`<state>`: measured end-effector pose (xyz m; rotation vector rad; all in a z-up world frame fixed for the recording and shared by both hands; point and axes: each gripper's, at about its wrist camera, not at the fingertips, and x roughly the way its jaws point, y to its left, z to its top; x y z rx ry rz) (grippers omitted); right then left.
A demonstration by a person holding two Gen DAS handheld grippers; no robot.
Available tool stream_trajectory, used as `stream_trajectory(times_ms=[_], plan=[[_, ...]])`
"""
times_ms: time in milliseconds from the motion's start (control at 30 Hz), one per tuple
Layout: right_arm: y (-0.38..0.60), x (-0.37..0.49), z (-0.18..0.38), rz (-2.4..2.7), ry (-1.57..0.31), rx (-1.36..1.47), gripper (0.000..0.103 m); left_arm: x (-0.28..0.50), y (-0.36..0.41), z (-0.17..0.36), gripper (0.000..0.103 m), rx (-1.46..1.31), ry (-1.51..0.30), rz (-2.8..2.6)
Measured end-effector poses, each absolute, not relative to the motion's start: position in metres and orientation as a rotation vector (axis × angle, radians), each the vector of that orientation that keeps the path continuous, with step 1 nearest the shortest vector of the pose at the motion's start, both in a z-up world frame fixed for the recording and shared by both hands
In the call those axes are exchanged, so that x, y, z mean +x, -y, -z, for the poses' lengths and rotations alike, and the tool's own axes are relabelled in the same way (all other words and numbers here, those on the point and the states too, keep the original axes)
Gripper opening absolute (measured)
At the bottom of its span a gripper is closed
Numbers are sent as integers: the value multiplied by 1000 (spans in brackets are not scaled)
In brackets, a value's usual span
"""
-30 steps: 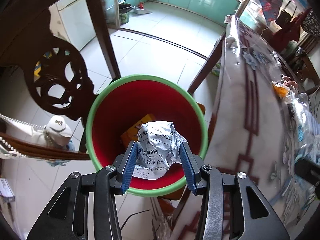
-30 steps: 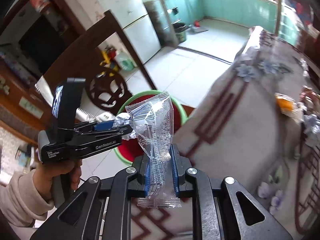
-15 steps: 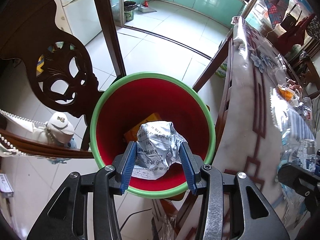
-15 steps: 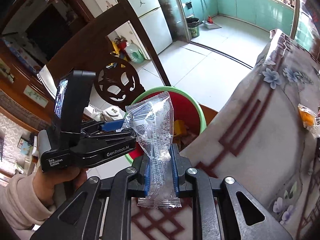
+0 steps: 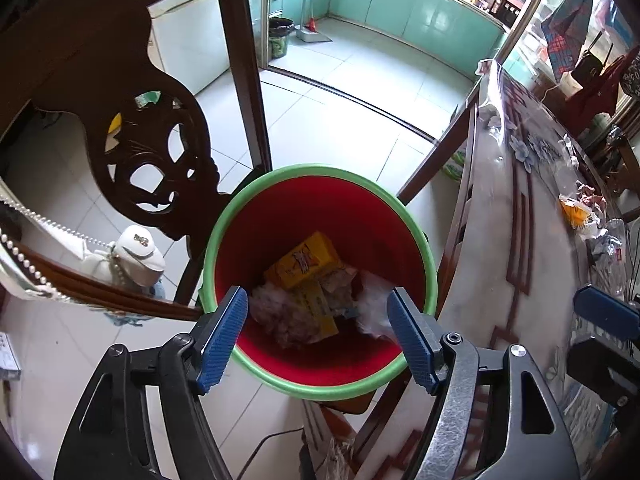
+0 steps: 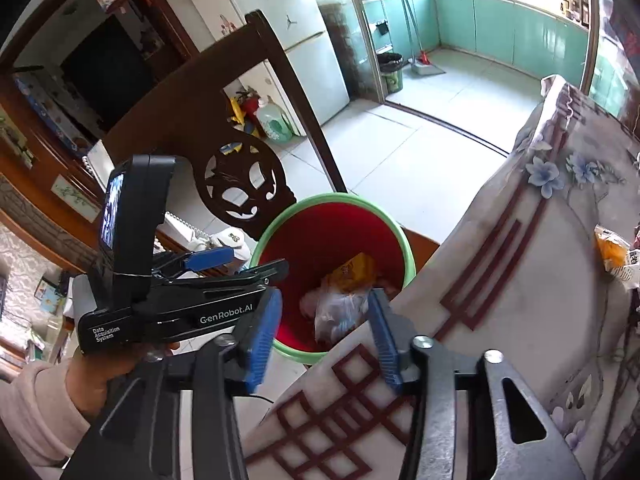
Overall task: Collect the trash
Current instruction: 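Carry both items over the red bin and open both tools to drop them, then grasp the orange chip bag with the left tool while the right tool grasps the white crumpled wrapper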
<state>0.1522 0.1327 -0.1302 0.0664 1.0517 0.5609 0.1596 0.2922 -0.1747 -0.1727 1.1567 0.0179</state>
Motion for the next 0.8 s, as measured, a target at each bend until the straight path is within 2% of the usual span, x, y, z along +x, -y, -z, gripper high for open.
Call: stream_trajectory(times_ms=[300, 500, 667, 800], plan=[[-80, 130, 105, -491, -942, 105, 54, 144, -270, 156, 74, -164, -1121, -7], [46, 116, 97, -225, -872, 177, 63, 131, -231, 132, 76, -131, -1067, 53], [152, 128, 106, -46, -896, 281, 63, 123, -186, 121, 77, -133, -1066, 122], [197, 157, 116, 4, -931, 253, 63, 120, -138, 110, 77, -118, -1058, 206]])
